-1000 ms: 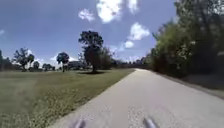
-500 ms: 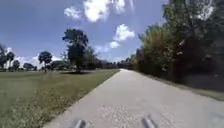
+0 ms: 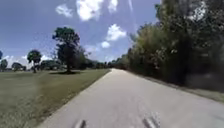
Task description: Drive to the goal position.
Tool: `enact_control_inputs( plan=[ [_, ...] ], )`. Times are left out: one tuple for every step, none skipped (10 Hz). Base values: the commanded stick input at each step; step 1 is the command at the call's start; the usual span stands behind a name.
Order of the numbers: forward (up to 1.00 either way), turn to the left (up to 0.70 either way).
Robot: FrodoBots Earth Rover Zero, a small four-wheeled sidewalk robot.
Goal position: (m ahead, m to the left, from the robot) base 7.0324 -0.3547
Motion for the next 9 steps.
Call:
enact_control_inputs(
  plan=[
    [0.50,0.00],
    [0.50,0.00],
    [0.50,0.00],
    [0.50,0.00],
    [0.50,0.00],
    [0.50,0.00],
    [0.50,0.00],
    [0.50,0.00],
    [0.50,0.00]
  ],
)
